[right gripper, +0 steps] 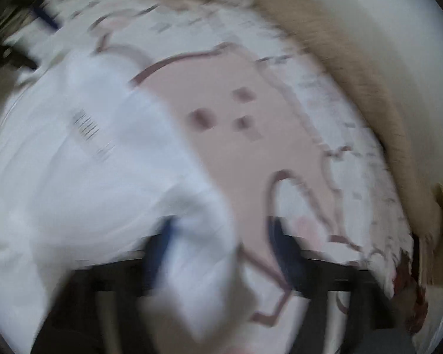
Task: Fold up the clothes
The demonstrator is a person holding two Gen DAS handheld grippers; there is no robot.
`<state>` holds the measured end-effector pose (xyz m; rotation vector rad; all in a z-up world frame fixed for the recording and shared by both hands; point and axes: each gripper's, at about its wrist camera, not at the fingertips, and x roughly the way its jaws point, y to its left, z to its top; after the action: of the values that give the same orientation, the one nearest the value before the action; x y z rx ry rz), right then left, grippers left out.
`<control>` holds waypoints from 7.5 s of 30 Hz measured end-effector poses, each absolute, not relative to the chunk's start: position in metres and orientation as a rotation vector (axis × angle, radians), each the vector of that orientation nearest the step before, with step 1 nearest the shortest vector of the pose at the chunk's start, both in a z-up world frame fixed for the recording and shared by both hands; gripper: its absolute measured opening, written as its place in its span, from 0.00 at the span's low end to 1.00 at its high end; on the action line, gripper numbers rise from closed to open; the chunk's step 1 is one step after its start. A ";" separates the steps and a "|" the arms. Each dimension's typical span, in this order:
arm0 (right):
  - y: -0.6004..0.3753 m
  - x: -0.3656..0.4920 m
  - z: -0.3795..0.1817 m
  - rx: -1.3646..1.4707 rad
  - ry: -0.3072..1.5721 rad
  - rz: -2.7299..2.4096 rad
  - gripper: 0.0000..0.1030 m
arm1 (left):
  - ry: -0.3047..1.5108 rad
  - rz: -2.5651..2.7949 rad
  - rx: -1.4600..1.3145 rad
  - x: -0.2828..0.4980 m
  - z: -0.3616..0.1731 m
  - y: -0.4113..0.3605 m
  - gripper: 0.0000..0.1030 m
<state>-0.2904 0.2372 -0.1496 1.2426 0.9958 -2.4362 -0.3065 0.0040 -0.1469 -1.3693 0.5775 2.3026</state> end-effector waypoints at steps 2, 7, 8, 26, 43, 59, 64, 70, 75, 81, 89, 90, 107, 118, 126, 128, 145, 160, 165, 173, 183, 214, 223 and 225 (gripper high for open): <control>0.253 -0.292 -0.131 1.235 0.893 -2.528 0.85 | 0.487 2.357 -1.377 -0.304 -0.136 -0.012 0.56; 0.312 -0.251 -0.086 1.246 0.546 -2.592 0.84 | 0.213 2.408 -1.356 -0.237 -0.107 -0.059 0.60; 0.324 -0.234 -0.085 1.258 0.480 -2.579 0.84 | 0.170 2.406 -1.339 -0.218 -0.106 -0.066 0.62; 0.349 -0.091 -0.151 1.405 0.157 -2.299 0.12 | -0.154 2.440 -1.286 -0.085 -0.176 -0.084 0.63; 0.366 -0.093 -0.148 1.450 0.358 -2.340 0.09 | 0.030 2.555 -1.503 -0.096 -0.170 -0.130 0.10; 0.320 -0.120 -0.139 1.455 0.360 -2.334 0.10 | 0.189 2.541 -1.406 -0.124 -0.171 -0.058 0.10; 0.344 -0.114 -0.167 1.475 0.308 -2.347 0.10 | 0.193 2.597 -1.413 -0.126 -0.167 -0.071 0.10; 0.334 -0.105 -0.173 1.443 0.386 -2.395 0.11 | 0.277 2.630 -1.266 -0.127 -0.117 -0.047 0.38; 0.336 -0.101 -0.174 1.392 0.375 -2.421 0.11 | 0.195 2.498 -1.287 -0.176 -0.118 -0.004 0.46; 0.341 -0.101 -0.174 1.367 0.310 -2.415 0.12 | 0.234 2.464 -1.500 -0.250 -0.172 0.019 0.46; 0.349 -0.101 -0.175 1.349 0.241 -2.395 0.12 | 0.213 2.619 -1.441 -0.297 -0.165 0.005 0.48; 0.350 -0.102 -0.175 1.348 0.229 -2.393 0.12 | 0.227 2.637 -1.402 -0.292 -0.158 0.006 0.48; 0.385 -0.099 -0.122 1.362 -0.229 -2.358 1.00 | 0.639 2.672 -0.990 -0.121 -0.142 0.051 0.65; 0.439 -0.124 -0.184 1.712 -1.143 -1.909 0.53 | 0.814 2.523 -0.482 -0.051 -0.131 0.196 0.67; 0.439 -0.126 -0.232 1.655 -1.464 -1.727 0.53 | 0.922 2.379 -0.430 -0.043 -0.155 0.248 0.67; 0.435 -0.128 -0.236 1.620 -1.505 -1.715 0.53 | 0.960 2.345 -0.428 -0.041 -0.160 0.256 0.67; 0.413 -0.138 -0.189 1.533 -1.355 -1.762 0.17 | 1.183 2.274 -0.415 -0.053 -0.172 0.294 0.44; 0.409 -0.129 -0.126 1.373 -0.839 -2.141 1.00 | 0.996 2.434 -0.398 -0.078 -0.164 0.274 0.05; 0.420 -0.173 -0.141 1.479 -0.914 -2.082 1.00 | 0.865 2.458 -0.419 -0.075 -0.152 0.266 0.05; 0.415 -0.254 -0.195 1.569 -1.089 -1.832 1.00 | 0.646 2.485 -0.473 -0.083 -0.139 0.247 0.05; 0.354 -0.309 -0.200 1.566 -0.771 -1.839 0.72 | 0.509 2.507 -0.489 -0.090 -0.133 0.233 0.05; 0.138 -0.330 -0.102 1.743 -0.055 -2.139 0.10 | -0.140 2.756 -0.777 -0.078 -0.118 0.053 0.05; 0.102 -0.332 -0.135 1.862 0.169 -2.185 0.10 | -0.244 2.673 -0.948 -0.086 -0.152 0.048 0.05; 0.099 -0.331 -0.134 1.867 0.211 -2.197 0.10 | -0.212 2.674 -0.949 -0.087 -0.151 0.053 0.05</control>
<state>-0.3312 0.0994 -0.1341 1.8666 0.2113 -2.1966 -0.0868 0.0526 -0.1514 -0.9490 -0.2122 2.6741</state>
